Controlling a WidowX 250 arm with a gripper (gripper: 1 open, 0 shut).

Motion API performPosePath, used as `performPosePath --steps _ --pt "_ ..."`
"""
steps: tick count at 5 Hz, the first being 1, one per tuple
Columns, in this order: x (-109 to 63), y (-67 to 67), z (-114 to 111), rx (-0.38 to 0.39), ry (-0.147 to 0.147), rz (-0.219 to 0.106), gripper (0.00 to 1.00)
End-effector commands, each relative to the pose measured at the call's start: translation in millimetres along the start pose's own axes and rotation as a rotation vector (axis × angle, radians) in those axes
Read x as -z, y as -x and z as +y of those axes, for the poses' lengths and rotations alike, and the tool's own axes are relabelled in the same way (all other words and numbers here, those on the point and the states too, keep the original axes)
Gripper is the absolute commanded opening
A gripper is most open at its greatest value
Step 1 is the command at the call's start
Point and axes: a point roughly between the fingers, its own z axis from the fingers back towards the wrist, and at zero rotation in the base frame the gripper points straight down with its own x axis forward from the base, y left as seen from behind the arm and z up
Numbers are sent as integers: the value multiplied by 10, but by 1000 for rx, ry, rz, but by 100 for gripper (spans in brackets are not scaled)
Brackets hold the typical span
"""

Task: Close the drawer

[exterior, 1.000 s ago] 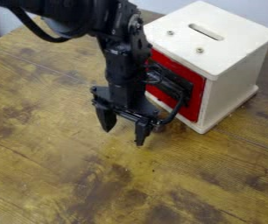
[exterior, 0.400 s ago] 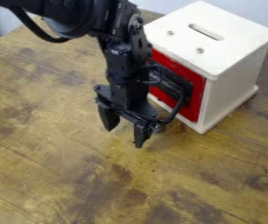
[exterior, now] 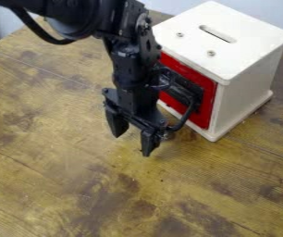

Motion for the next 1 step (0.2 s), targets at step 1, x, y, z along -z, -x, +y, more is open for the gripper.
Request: performPosePath --steps 1 --pt "-289 -163 -72 -11 -23 -91 100"
